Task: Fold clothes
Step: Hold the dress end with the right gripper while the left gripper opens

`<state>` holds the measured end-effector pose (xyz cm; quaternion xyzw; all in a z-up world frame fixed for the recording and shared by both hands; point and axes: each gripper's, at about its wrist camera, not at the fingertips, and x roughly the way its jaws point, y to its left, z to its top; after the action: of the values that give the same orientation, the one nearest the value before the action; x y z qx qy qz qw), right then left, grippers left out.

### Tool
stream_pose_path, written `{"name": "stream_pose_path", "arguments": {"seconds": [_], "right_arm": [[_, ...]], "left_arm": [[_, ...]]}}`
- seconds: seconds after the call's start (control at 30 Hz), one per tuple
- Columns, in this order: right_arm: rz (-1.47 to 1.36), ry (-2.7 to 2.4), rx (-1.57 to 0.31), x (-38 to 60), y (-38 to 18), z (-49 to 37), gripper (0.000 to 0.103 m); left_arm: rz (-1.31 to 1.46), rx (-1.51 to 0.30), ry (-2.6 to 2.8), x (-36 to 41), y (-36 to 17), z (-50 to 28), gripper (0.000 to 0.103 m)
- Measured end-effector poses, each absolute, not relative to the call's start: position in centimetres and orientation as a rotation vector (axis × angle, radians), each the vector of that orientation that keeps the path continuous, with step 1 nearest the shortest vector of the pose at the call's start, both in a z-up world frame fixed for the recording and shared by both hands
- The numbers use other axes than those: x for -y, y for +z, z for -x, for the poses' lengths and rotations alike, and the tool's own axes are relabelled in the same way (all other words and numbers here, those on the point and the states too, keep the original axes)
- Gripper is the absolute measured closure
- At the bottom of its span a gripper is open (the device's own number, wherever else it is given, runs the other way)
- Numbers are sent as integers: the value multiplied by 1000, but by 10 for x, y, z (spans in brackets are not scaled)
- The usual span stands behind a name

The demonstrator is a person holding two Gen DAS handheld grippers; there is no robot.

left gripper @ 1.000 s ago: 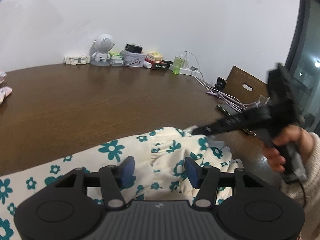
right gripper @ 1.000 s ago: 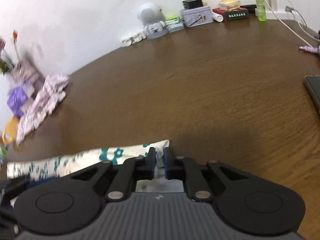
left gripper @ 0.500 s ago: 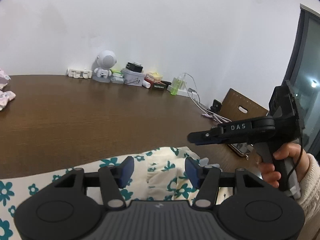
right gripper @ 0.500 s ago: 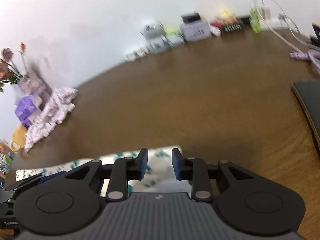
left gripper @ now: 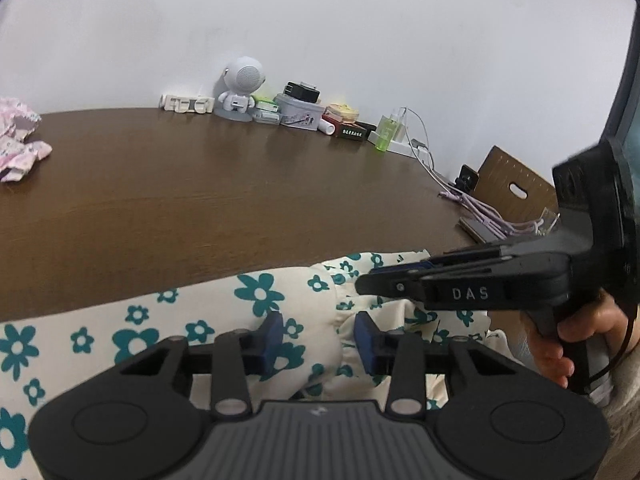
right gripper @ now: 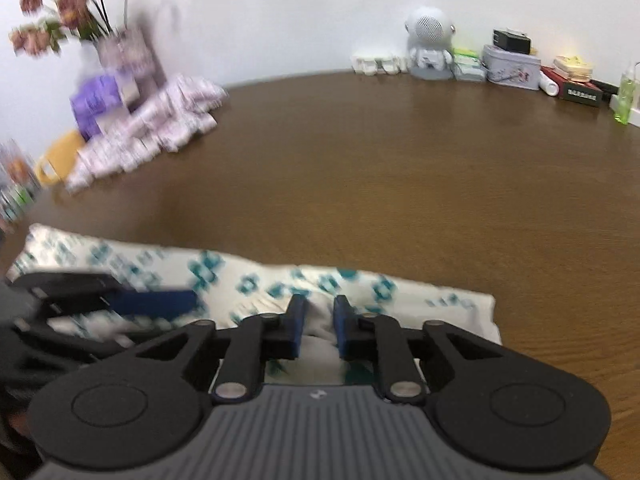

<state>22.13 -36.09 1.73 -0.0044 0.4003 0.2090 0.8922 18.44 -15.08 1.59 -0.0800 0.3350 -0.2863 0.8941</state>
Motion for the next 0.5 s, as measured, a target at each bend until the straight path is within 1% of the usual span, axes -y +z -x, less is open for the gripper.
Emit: {"name": "stream_pose_path", "arguments": {"seconds": [0.13,0.23,0.37,0.43,0.47,0.5], "right_arm": [[-6,431,-815,365,19,-212,91],[-24,438,-801,369,22,-204,91],[5,406,-803,370,16,-197,91],[-54,393,-786,379,21,-191,91],[-100,383,-763,388,27,-185,91],[-131,373,-743,395,32,-180,88]], "left_arm": [[176,-664,-581,147,20,-181,64],[171,-680,-604,150,17,-181,64],[105,-682,-606,158,12,-178,63],[113,-679,-614,158,11,-178,58],[128,-677,-622,157,11,-177,57],[133,-673,-630,157,12,-177,56]]}}
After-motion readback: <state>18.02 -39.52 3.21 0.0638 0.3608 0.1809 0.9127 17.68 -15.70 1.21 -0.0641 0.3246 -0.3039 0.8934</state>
